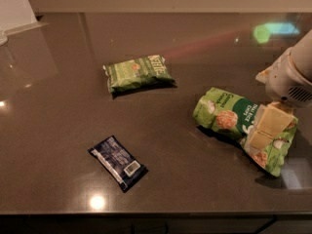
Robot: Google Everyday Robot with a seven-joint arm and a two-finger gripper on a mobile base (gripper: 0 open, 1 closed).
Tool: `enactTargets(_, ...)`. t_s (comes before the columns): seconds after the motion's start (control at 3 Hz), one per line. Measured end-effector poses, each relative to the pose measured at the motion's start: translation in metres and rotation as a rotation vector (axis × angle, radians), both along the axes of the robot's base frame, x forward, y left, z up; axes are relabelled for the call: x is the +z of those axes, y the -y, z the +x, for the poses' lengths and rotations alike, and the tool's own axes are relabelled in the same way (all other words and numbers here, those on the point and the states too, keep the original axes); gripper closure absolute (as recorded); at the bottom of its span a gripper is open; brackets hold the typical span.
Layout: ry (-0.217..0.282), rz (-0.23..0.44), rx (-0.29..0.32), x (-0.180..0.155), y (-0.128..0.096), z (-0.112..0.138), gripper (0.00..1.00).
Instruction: Pick green rice chip bag
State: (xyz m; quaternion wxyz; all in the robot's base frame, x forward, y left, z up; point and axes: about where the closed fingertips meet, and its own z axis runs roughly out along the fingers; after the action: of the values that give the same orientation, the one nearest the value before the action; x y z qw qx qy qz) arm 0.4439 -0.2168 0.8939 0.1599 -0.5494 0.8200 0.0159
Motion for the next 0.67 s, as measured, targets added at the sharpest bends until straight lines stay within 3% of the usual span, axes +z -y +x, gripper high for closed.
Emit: enactTargets(0.67,-0.048,0.048,-0.059,-0.046,-0.003,0.006,0.0)
